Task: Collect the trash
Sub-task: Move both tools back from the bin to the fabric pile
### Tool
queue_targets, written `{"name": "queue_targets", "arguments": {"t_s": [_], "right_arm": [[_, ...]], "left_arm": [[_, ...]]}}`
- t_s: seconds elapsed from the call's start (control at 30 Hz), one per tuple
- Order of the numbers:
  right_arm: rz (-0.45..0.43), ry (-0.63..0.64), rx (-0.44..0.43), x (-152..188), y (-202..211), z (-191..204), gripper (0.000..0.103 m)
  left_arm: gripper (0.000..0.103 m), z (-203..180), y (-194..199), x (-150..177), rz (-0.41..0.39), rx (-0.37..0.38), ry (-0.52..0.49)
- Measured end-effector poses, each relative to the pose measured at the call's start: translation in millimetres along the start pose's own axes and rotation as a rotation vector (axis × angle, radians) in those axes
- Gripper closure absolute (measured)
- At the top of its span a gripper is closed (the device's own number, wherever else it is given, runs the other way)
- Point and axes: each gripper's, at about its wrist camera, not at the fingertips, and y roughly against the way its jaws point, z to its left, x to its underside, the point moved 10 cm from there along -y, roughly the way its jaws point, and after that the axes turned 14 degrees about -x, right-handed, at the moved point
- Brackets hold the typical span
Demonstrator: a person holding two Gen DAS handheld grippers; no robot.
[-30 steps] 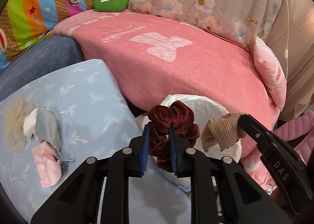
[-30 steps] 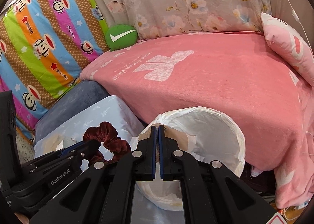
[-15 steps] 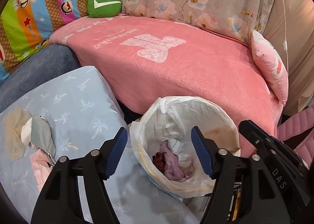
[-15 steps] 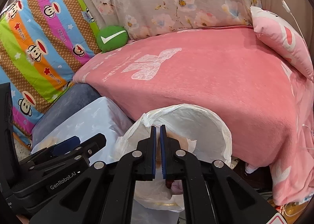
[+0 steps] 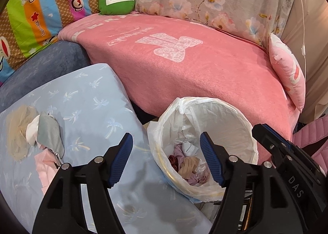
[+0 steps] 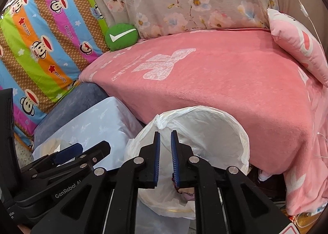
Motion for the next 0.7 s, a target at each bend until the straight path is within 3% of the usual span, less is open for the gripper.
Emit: {"name": "queue_targets", "arguments": {"t_s": [0.43,0.7], "right_arm": [[0.04,0.036,-0.024,12,-14,24,0.08],[0.076,0.066,-0.051,26,-25,46,0.077]], "left_arm": [[0.036,32,-6,12,0.035,-0.033,0.061],[0.027,65,-14,26,0.07,-0.072,0.121]]}}
